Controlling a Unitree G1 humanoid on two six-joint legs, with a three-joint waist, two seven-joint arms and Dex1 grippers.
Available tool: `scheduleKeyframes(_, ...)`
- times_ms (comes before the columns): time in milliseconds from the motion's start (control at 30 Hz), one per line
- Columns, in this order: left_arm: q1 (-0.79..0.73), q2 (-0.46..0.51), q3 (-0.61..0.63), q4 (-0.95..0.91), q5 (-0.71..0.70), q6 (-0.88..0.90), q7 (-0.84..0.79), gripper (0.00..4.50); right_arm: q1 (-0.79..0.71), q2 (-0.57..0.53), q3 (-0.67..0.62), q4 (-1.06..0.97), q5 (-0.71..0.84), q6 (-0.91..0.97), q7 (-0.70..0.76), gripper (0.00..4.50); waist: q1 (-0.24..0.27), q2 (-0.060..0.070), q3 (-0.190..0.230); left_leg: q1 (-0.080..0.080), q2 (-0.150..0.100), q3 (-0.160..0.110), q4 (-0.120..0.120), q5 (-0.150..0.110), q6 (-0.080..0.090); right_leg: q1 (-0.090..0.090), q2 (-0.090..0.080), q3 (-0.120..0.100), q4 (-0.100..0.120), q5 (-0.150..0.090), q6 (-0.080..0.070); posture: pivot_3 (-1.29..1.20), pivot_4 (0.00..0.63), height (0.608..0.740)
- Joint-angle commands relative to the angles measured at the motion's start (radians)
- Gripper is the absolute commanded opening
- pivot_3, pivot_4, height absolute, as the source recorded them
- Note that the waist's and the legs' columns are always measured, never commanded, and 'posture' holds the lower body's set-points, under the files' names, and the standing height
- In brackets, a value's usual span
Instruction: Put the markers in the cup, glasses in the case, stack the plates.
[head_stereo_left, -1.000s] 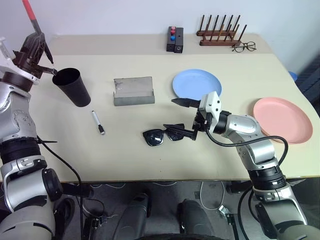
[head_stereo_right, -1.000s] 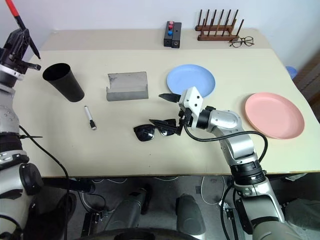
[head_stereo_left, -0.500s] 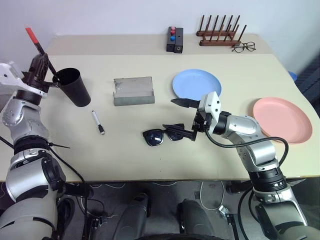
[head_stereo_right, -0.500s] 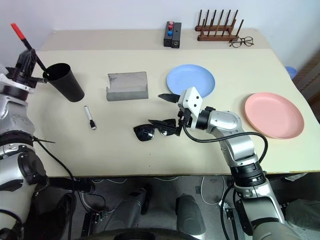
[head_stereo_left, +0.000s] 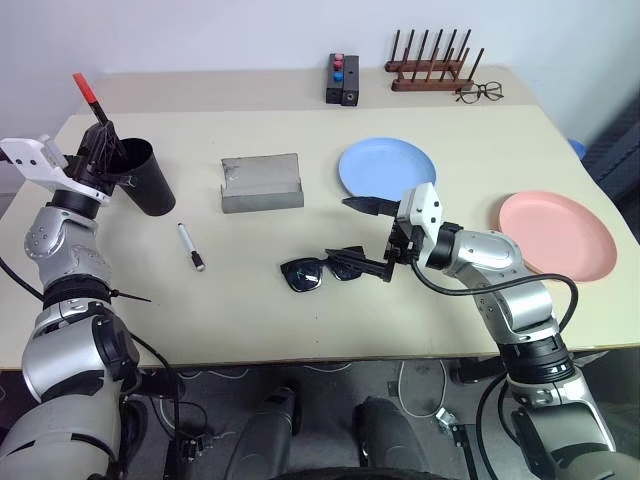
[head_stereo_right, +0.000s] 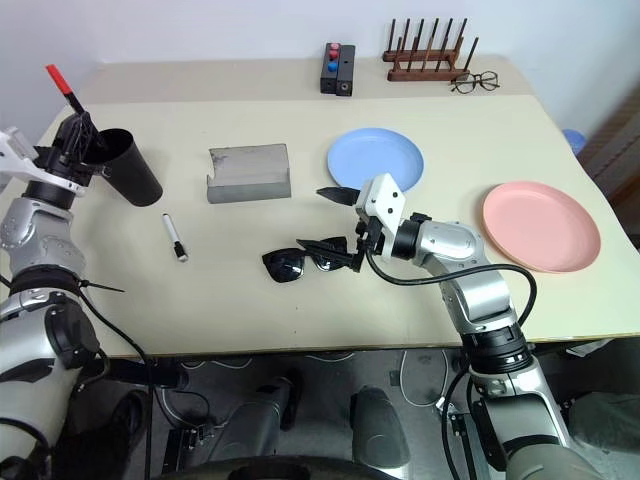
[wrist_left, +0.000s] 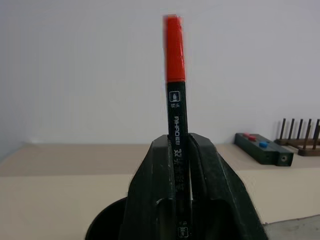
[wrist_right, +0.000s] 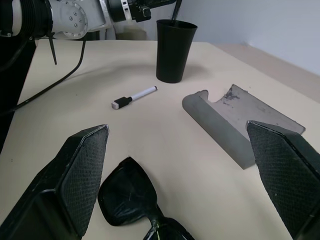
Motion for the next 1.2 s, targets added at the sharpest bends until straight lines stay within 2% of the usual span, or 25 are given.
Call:
scheduleKeyframes(33, -0.031, 0.012, 0.003, -0.013, 0.002, -0.031, 0.004, 2.4, -0.005, -0.007, -0.018, -0.039, 0.006, -0.013, -0.008, 4.5, 0.0, 0.0, 0.0, 0.0, 0.0, 0.0, 0.0, 0.0, 0.0, 0.0, 0.0, 0.0, 0.0, 0.0, 0.0, 0.0, 0.15, 0.738)
scheduleKeyframes(167, -0.036, 0.012, -0.002, -0.021, -0.004, -0.027, -0.021, 4.42, -0.005, -0.008, -0.018, -0.036, 0.005, -0.016, -0.011, 4.5, 0.0, 0.0, 0.0, 0.0, 0.0, 0.0, 0.0, 0.0, 0.0, -0.001, 0.0, 0.0, 0.001, 0.0, 0.0, 0.0, 0.15, 0.738)
scheduleKeyframes(367, -0.02, 0.003, -0.033, -0.095, 0.0, 0.046, -0.026, 4.47, -0.005, -0.011, -0.019, -0.033, 0.003, -0.018, -0.011, 4.5, 0.001, 0.0, 0.0, 0.0, 0.0, 0.0, 0.001, 0.0, 0.0, 0.0, 0.0, 0.0, 0.001, 0.0, 0.0, 0.0, 0.15, 0.738)
scheduleKeyframes(433, 0.006, -0.001, -0.066, -0.189, -0.009, 0.187, -0.033, 4.47, -0.004, -0.012, -0.02, -0.033, 0.003, -0.018, -0.011, 4.5, 0.0, 0.0, 0.0, 0.0, 0.0, 0.0, 0.001, 0.0, 0.0, 0.0, 0.0, 0.0, 0.001, 0.0, 0.0, 0.0, 0.15, 0.738)
scheduleKeyframes(500, 0.07, 0.001, -0.135, -0.362, 0.013, 0.337, -0.016, 4.47, -0.003, -0.015, -0.021, -0.03, 0.002, -0.02, -0.009, 4.5, -0.001, 0.0, 0.0, 0.0, 0.0, 0.0, 0.001, 0.0, 0.0, 0.0, 0.0, 0.0, 0.002, 0.0, 0.0, 0.0, 0.15, 0.738)
scheduleKeyframes(567, 0.132, -0.002, -0.182, -0.548, 0.033, 0.456, 0.054, 4.47, -0.004, -0.016, -0.023, -0.026, 0.004, -0.02, -0.008, 4.5, -0.002, 0.0, 0.0, 0.0, 0.0, 0.0, 0.001, 0.0, 0.0, -0.001, 0.0, 0.002, 0.002, 0.0, 0.0, 0.0, 0.15, 0.738)
scheduleKeyframes(633, 0.184, -0.009, -0.194, -0.741, -0.025, 0.612, 0.098, 4.47, -0.01, -0.015, -0.022, -0.012, 0.003, -0.027, -0.006, 4.5, -0.001, 0.0, 0.0, 0.0, 0.0, 0.0, 0.001, 0.001, -0.001, -0.001, 0.001, 0.002, 0.003, 0.0, 0.0, 0.0, 0.15, 0.738)
scheduleKeyframes(700, 0.226, -0.01, -0.223, -0.896, -0.017, 0.753, 0.177, 4.47, -0.02, -0.006, -0.019, 0.007, 0.0, -0.036, -0.008, 4.5, -0.001, 0.0, 0.0, 0.0, 0.001, 0.0, 0.001, 0.001, -0.001, -0.001, 0.001, 0.002, 0.003, 0.0, 0.0, 0.0, 0.15, 0.738)
scheduleKeyframes(867, 0.267, -0.054, -0.239, -1.108, -0.022, 1.056, 0.389, 4.47, -0.036, 0.012, -0.01, 0.032, -0.001, -0.049, -0.008, 4.5, 0.001, 0.0, 0.0, 0.001, 0.001, 0.0, 0.001, 0.001, -0.001, -0.001, 0.001, 0.003, 0.003, 0.0, 0.0, 0.0, 0.15, 0.738)
scheduleKeyframes(1000, 0.209, -0.15, -0.162, -1.181, -0.141, 1.424, 0.562, 4.47, -0.035, 0.021, -0.007, 0.045, -0.006, -0.059, -0.006, 4.5, 0.003, 0.0, 0.0, 0.0, 0.001, 0.0, 0.001, 0.001, -0.001, -0.001, 0.001, 0.002, 0.003, 0.0, 0.0, 0.0, 0.15, 0.738)
scheduleKeyframes(1067, 0.164, -0.195, -0.112, -1.175, -0.134, 1.618, 0.679, 4.47, -0.029, 0.024, -0.005, 0.048, -0.009, -0.065, -0.008, 4.5, 0.003, 0.0, 0.0, 0.0, 0.001, -0.001, 0.002, 0.001, -0.001, 0.0, 0.002, 0.002, 0.003, 0.0, 0.0, 0.0, 0.15, 0.738)
scheduleKeyframes(1200, 0.182, -0.269, -0.03, -1.203, -0.141, 1.672, 0.762, 4.47, -0.025, 0.03, -0.005, 0.039, -0.007, -0.058, -0.015, 4.5, -0.002, 0.0, 0.0, 0.0, 0.001, 0.0, 0.002, 0.001, -0.001, -0.001, 0.002, 0.002, 0.003, 0.0, 0.0, 0.0, 0.15, 0.738)
